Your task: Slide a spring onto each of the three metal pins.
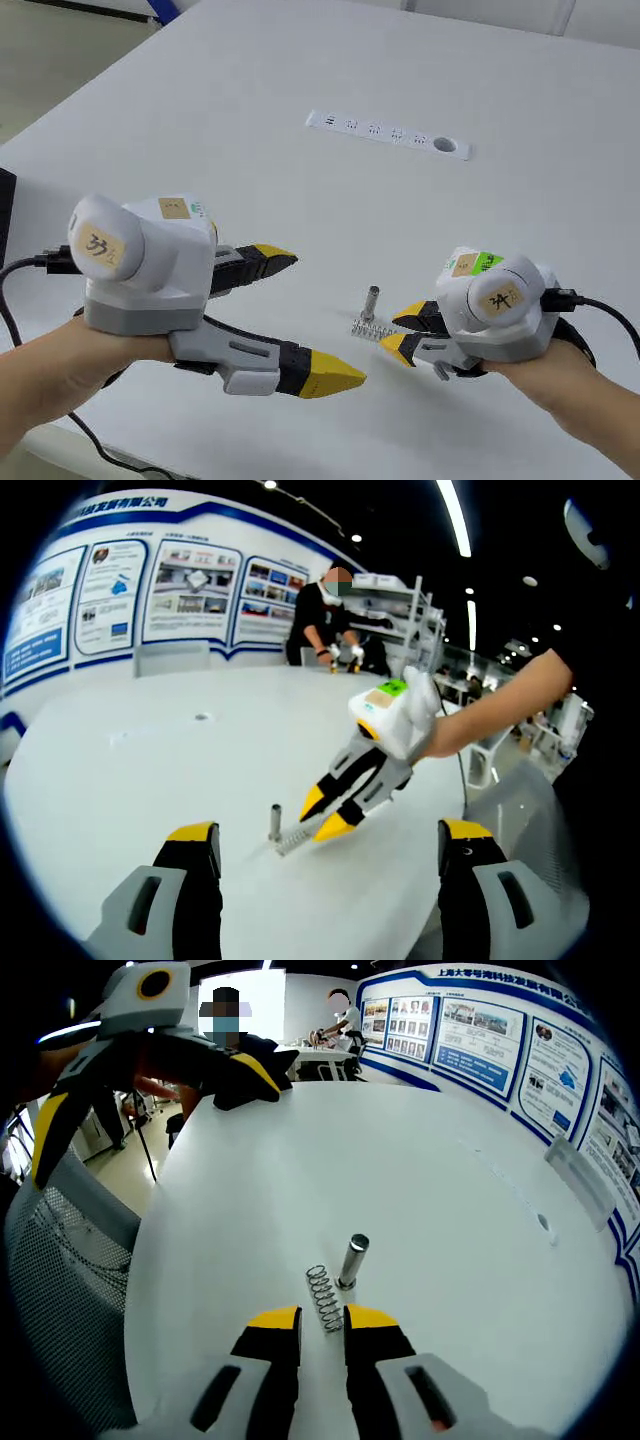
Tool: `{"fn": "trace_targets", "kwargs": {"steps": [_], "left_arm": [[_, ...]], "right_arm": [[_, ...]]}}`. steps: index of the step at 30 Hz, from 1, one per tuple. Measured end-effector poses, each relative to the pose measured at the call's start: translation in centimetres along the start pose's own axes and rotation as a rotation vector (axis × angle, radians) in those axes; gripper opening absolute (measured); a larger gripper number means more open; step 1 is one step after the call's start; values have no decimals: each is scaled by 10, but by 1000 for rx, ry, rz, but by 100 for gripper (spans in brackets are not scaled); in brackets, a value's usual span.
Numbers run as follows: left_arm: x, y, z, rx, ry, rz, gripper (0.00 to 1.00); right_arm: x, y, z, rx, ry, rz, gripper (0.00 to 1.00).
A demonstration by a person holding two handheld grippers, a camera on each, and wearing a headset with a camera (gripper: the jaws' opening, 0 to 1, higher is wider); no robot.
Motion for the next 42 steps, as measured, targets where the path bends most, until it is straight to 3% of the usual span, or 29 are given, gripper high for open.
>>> {"fn": "trace_targets", "kwargs": {"steps": [9, 19, 26, 37, 42], "left_arm": [[4, 4, 3, -5, 10, 2, 91], [5, 6, 6, -11, 19, -8, 91], [3, 7, 7, -14, 19, -12, 91], [2, 5, 2, 1, 21, -11, 90], [2, 7, 2, 1, 11, 10, 88]], "right_arm": [[5, -12, -1, 25, 9, 64, 18], [11, -16, 3, -19, 29, 96, 17], [10, -15, 6, -47, 20, 87, 12], [10, -14, 8, -46, 44, 84, 10], [0, -8, 7, -48, 27, 44, 10]]}}
Point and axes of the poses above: the centre of the closed fingertips' face, and the gripper's own axes: y roughly backward along the fingers, z roughly to its left, x roughly out of its underside, the point moved 4 cm from there along y, roughly backward along the fingers, and after that the axes turned 13 degrees about x, right-handed, at the moved point
